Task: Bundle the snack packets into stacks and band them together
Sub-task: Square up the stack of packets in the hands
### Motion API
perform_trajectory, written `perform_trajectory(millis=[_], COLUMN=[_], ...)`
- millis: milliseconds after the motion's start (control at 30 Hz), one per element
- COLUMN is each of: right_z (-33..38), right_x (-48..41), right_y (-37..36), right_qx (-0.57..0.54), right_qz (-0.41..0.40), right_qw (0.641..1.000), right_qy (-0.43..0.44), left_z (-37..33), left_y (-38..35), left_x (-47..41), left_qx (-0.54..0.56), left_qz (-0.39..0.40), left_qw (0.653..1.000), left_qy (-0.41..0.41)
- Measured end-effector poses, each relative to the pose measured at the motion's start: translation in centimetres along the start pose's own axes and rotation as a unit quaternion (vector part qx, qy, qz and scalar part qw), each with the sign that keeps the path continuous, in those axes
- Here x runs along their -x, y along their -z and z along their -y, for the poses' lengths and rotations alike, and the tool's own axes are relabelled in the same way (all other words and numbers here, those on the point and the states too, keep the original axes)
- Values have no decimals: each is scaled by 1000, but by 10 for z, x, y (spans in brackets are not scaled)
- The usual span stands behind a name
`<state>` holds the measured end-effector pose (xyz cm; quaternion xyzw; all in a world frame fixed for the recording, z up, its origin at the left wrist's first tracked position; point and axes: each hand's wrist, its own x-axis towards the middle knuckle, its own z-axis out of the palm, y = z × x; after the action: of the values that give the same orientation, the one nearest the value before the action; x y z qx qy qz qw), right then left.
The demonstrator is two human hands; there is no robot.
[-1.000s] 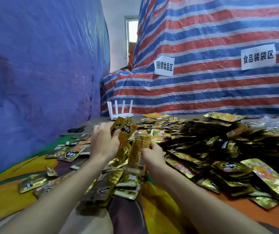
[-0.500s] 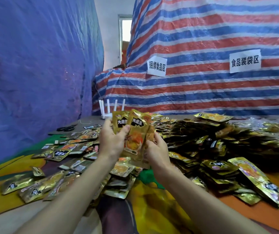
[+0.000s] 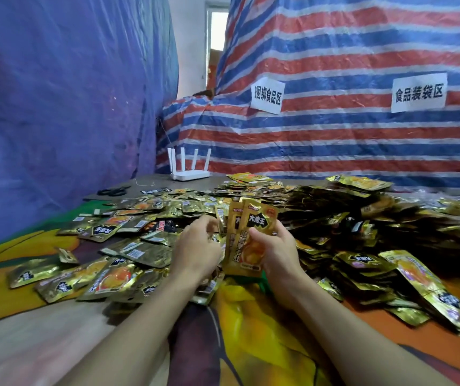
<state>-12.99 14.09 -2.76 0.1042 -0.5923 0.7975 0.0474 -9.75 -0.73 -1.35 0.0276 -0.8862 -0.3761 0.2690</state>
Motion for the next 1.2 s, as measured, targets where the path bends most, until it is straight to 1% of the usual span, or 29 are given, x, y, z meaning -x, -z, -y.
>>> perform_trajectory(millis=[33,67,100,167,267,333,367,433,500,533,567,600,667,700,800,867,900,967,1000,1067,1167,1200], right_z=[0,0,0,0,-1,0,0,0,1,2,3,3,4,4,5,6,6,6,5,3,-1,-1], right_x=[-1,0,0,2,3,4,4,5,7,7,7,8,8,9,10,11,11,11,11,12,14,15], right_y=[2,3,5,7,9,9,9,9,9,9,10,9,7,5,2,3,4,3,1,-4,-10,-12], right_qx=[-10,-16,-12,14,46,61,67,73,79,77,73,67,54,50,57,70,76,77,66,53,60,29], right_qz=[0,1,4,23,46,57,63,71,70,70,71,75,86,94,124,142,147,143,135,105,44,24], right_qw=[1000,1000,1000,1000,998,996,996,995,994,994,994,995,995,994,990,986,984,984,986,991,995,998], right_qy=[-5,-8,-7,0,7,10,12,14,19,21,23,23,22,23,38,52,60,73,71,63,61,53], left_z=[3,6,6,9,10,8,7,7,8,9,8,6,-1,-4,-12,-15,-16,-17,-17,-15,-17,-16], left_y=[1,1,1,1,6,9,10,10,11,12,14,15,19,19,17,16,14,9,6,-3,-16,-19], left_x=[1,3,5,6,2,2,3,4,3,3,2,1,1,0,0,1,2,5,8,14,18,19], left_qx=[-101,-174,-223,-258,-258,-235,-220,-195,-168,-133,-70,20,180,221,258,310,357,444,452,415,331,315], left_qz=[28,65,100,142,199,227,223,177,89,40,0,-31,-76,-86,-101,-81,-45,57,95,131,141,136], left_qw=[994,983,970,956,945,945,950,964,980,987,995,997,980,971,960,947,933,894,887,900,933,939], left_qy=[-5,1,10,21,26,17,5,-26,-62,-75,-75,-70,-48,-36,-36,-36,-29,-26,-27,-19,23,17])
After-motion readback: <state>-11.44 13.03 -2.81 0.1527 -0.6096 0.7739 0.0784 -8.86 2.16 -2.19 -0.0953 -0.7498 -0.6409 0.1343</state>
